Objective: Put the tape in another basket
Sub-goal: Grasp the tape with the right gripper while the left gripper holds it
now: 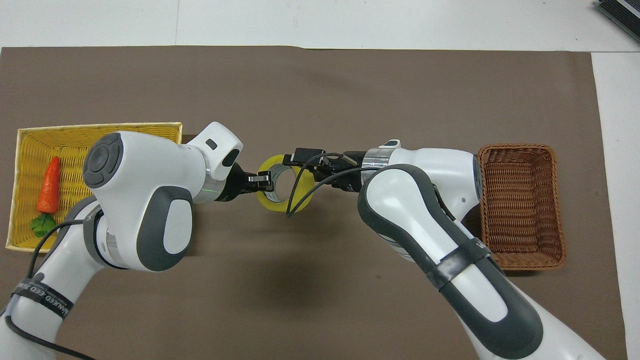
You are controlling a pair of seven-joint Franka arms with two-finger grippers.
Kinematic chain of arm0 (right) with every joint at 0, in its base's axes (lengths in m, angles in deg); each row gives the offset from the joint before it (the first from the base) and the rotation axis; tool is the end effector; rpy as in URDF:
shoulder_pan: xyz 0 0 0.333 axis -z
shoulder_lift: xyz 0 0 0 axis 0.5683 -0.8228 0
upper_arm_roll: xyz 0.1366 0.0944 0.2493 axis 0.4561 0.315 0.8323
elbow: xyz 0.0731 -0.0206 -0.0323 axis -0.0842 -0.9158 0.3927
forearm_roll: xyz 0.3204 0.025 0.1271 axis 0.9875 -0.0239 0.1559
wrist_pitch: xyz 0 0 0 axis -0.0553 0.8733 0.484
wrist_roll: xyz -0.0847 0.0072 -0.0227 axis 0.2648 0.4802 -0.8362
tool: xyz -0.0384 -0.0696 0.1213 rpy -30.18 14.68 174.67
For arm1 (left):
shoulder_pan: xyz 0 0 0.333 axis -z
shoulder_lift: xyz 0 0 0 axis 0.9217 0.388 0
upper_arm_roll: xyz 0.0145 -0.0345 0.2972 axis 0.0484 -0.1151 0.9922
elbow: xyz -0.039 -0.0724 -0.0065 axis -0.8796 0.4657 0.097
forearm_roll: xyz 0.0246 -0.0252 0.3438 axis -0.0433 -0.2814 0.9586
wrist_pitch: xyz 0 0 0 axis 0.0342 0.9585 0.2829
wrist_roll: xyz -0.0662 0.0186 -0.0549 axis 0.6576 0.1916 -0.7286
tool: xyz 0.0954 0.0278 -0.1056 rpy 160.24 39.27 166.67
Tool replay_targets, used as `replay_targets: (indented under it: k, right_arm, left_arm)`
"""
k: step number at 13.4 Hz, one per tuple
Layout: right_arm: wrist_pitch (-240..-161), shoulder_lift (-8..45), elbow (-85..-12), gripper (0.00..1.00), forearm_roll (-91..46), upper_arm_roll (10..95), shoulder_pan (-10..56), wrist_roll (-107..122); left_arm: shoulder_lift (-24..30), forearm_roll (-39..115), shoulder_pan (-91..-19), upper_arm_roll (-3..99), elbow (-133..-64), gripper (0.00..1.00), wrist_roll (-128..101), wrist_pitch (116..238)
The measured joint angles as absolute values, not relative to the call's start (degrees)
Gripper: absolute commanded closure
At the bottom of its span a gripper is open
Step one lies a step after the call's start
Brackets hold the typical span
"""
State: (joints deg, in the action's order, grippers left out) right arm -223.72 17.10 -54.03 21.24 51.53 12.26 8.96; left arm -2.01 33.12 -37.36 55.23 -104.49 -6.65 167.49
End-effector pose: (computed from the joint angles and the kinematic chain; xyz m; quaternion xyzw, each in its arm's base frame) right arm 0.5322 0.3144 0.3665 -0.8762 0.1347 -0.0217 0.4622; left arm 0.4846 -0.2647 0.3991 0.9746 0.0062 0.0032 0.2240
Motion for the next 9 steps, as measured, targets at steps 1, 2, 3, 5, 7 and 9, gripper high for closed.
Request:
replay_targets:
  k: [1, 2, 3, 5, 7, 9]
  right_arm:
    - [-223.72, 17.10, -54.01, 0.09, 21.51, 51.54, 12.18, 9.02]
    - [-223.69, 17.10, -53.95, 0.30, 21.53, 51.54, 12.09, 9.04]
    - [-223.63, 17.11, -53.91, 0.53, 21.53, 51.54, 11.98, 9.34]
    - [-222.88, 17.12, -53.89, 0.89, 21.53, 51.54, 11.79, 10.59]
    - [-222.50, 17.24, -53.81, 0.92, 21.54, 51.50, 11.81, 11.28]
    - [-222.49, 17.24, -53.81, 0.92, 21.54, 51.49, 11.81, 11.31]
  left_arm:
    - [-2.02, 33.12, -37.35, 55.24, -104.51, 1.00, -6.87, 167.50]
    - [-2.02, 33.11, -37.27, 55.24, -104.52, 1.00, -7.08, 167.50]
    - [-2.01, 33.11, -37.12, 55.24, -104.52, 1.00, -7.23, 167.55]
    - [-2.01, 33.10, -36.82, 55.27, -104.53, 1.00, -7.38, 167.99]
    - [-1.96, 32.86, -36.78, 55.36, -104.65, 1.00, -7.40, 168.11]
    - [-1.96, 32.80, -36.77, 55.37, -104.65, 1.00, -7.40, 168.11]
